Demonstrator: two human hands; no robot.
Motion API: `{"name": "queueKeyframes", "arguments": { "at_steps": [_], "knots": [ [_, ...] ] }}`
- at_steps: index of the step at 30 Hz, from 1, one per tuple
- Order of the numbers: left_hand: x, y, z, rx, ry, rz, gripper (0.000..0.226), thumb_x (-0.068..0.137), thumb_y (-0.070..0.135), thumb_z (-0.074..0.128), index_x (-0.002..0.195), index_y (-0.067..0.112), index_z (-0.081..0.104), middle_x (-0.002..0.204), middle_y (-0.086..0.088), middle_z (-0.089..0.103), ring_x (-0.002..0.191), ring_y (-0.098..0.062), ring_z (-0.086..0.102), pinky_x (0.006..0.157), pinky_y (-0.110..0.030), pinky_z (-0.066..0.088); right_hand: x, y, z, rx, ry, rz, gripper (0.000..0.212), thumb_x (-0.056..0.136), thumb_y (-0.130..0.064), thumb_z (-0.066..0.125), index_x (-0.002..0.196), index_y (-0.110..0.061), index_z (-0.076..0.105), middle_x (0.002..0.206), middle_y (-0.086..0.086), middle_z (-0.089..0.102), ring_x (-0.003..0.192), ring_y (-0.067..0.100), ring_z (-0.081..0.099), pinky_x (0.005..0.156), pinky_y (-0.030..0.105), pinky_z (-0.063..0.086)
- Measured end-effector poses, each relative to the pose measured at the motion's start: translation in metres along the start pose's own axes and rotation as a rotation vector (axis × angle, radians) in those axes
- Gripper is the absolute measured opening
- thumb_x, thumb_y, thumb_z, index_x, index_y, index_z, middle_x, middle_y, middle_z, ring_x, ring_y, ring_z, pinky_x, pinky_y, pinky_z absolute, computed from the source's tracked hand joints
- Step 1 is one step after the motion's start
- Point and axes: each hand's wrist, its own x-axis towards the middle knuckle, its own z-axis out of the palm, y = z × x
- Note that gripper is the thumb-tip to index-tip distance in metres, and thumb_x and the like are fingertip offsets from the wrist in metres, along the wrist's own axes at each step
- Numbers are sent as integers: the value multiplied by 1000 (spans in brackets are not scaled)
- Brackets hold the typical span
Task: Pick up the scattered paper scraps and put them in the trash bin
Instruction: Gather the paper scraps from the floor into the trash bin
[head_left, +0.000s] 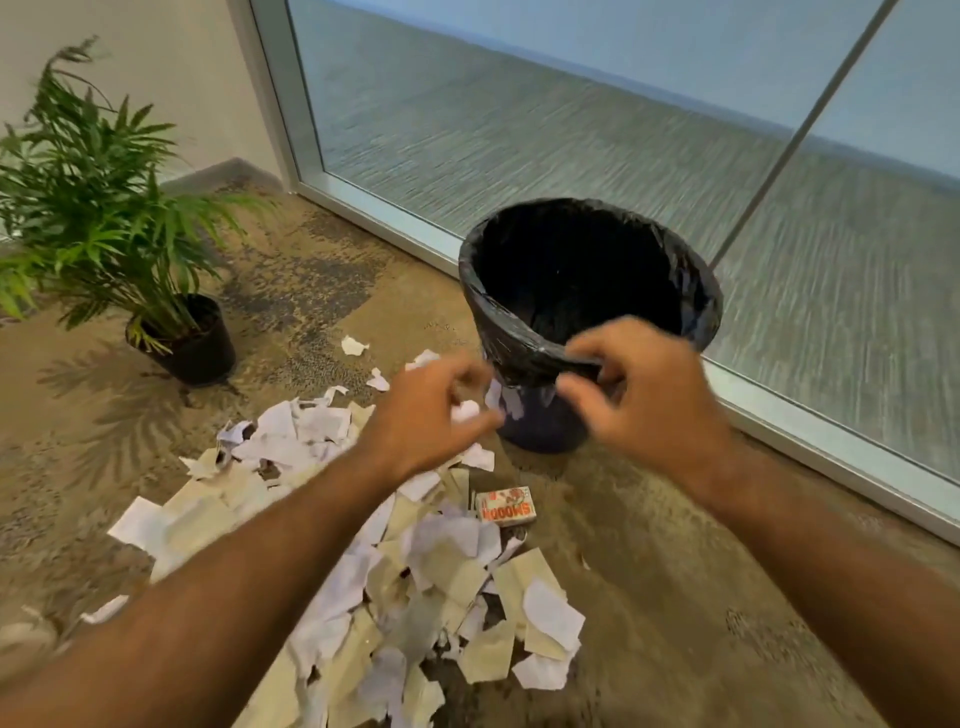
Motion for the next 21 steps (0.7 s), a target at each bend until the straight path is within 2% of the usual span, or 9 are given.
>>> {"name": "queueKeyframes", "arguments": {
  "at_steps": [2,4,5,7,9,12,14,18,21],
  "knots": [
    [-35,-36,21,209,-292,-168,74,75,49,79,138,37,43,137,4,53,120,-16,54,96,-40,50,-43,-4,26,-18,-306,29,33,79,-40,73,107,-25,66,101,-6,63,87,10,60,75,29,52],
    [-69,-65,47,438,-523,-264,107,65,61,79,150,45,16,159,0,25,139,-25,33,105,-50,44,-88,0,60,-84,-706,137,65,75,-54,72,133,-35,48,131,-7,52,116,13,52,94,30,48],
    [-83,-75,59,501,-583,-299,119,61,64,80,150,48,4,164,-2,10,144,-30,23,107,-53,43,-110,4,78,-82,-870,211,90,69,-60,75,144,-41,29,146,-6,39,129,18,43,104,35,43],
    [-103,-85,79,518,-624,-374,136,54,65,85,148,53,-13,164,-2,-17,149,-37,6,109,-56,38,-145,8,109,-78,-1088,307,133,53,-63,83,147,-50,-10,161,2,11,143,31,22,113,48,31],
    [-115,-87,99,528,-643,-399,142,52,60,88,144,56,-20,159,-2,-33,150,-39,-2,111,-56,35,-168,6,131,-129,-1144,279,147,49,-59,88,139,-54,-28,162,14,-5,146,43,8,115,55,22],
    [-124,-90,122,605,-626,-372,137,61,52,87,144,54,-21,159,-6,-33,146,-44,5,109,-53,38,-177,-1,148,-257,-1131,191,141,61,-48,87,141,-50,-29,160,22,-11,145,48,2,114,57,20],
    [-127,-91,128,629,-593,-357,115,75,39,80,149,48,-7,162,-9,-19,141,-41,15,103,-49,45,-176,-1,152,-263,-1131,183,126,68,-43,83,145,-49,-16,160,21,-6,144,49,8,112,55,26],
    [-129,-90,127,648,-562,-323,70,86,18,67,144,32,30,158,-10,13,134,-37,28,95,-45,48,-176,3,162,-177,-942,147,63,80,-28,66,132,-39,34,143,10,33,120,38,46,89,41,47],
    [-128,-93,124,637,-568,-316,53,87,15,66,136,27,48,149,-7,30,128,-32,37,91,-45,52,-174,5,170,-169,-884,141,41,83,-19,59,121,-26,47,129,7,51,103,33,57,77,38,48]
  ]
}}
